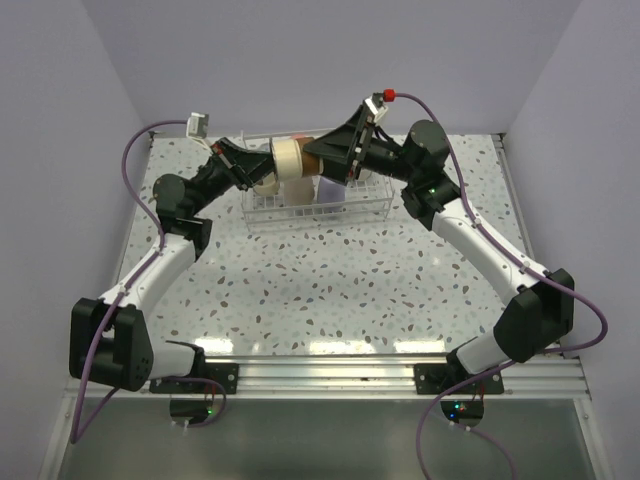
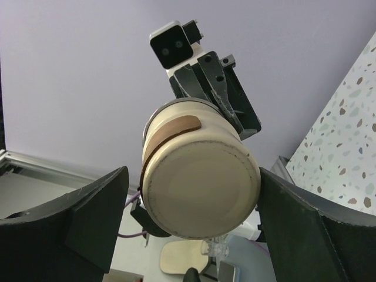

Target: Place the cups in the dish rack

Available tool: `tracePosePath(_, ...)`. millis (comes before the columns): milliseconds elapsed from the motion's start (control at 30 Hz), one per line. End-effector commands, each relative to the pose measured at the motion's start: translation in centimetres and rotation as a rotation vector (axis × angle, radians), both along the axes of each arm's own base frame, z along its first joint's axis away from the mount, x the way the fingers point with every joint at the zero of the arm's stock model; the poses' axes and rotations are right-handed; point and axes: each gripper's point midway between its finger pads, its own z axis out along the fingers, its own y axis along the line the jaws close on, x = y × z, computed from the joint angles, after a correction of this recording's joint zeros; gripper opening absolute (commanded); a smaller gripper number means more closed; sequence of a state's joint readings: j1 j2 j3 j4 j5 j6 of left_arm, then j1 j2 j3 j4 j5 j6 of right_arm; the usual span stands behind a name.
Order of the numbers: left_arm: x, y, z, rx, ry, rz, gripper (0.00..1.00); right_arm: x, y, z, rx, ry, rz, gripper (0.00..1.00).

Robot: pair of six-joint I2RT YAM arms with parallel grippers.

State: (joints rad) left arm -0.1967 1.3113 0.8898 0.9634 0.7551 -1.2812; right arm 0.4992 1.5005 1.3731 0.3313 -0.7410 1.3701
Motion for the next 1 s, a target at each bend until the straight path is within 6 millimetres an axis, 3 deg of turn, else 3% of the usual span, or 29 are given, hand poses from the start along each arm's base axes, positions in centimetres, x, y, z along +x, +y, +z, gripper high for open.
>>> tracePosePath(0,-1.1,0.1,1.1,0.029,-0.091,-0.002,0.0,0.1,-0.4,3.2,0.086,-0.074,-0.033,0.88)
tracePosePath(133,-1.1,0.2,0.9,0.043,-0.091,0.008,0.0,0.1,-0.3,3.1,0.084,-0.072,-0.034,0.75)
tracePosePath(233,-0.7,0.2,0.5,0.053,-0.074,0.017,0.0,0.2,-0.2,2.8,0.063,-0.076,-0.033,0.52)
tracePosePath(267,-0.7,0.2,0.5,0.057,-0.072,0.022,0.03,0.2,-0.2,2.2,0.037,-0.053,-0.037,0.36)
tracePosePath(333,-0.3,0.3,0.1,0.067,-0.049,0.043,0.13,0.3,-0.3,2.1,0.014,-0.076,-0.047,0.24)
tracePosePath(367,-0.2,0.3,-0.1,0.071,-0.044,0.044,0.32,0.3,-0.3,1.6,-0.008,-0.074,-0.051,0.15)
tracePosePath(400,-0.1,0.3,-0.2,0.074,-0.036,0.048,0.4,0.3,-0.3,1.5,-0.017,-0.076,-0.054,0.11)
tracePosePath(567,0.0,0.5,-0.9,0.122,-0.033,0.072,0.78,0.6,-0.7,1.2,-0.067,-0.07,-0.066,0.0)
tracePosePath(667,0.4,1.1,-2.1,0.183,0.007,0.114,0.91,1.2,-1.5,1.3,-0.093,-0.09,-0.097,0.0)
tracePosePath(767,0.7,2.2,-2.7,0.231,0.026,0.162,0.99,1.9,-2.6,1.5,-0.102,-0.094,-0.124,0.0)
tracePosePath(833,0.9,3.0,-2.7,0.258,0.018,0.203,1.0,2.5,-3.5,1.8,-0.107,-0.103,-0.15,0.0)
tracePosePath(867,1.4,3.9,-3.9,0.287,0.076,0.229,1.0,2.9,-3.9,1.5,-0.123,-0.097,-0.162,0.0)
tracePosePath(933,2.0,5.2,-3.6,0.337,0.055,0.306,1.0,4.0,-5.1,1.6,-0.146,-0.102,-0.205,0.0)
tracePosePath(967,2.3,6.0,-5.3,0.381,0.134,0.331,1.0,4.4,-5.5,0.8,-0.188,-0.09,-0.22,0.0)
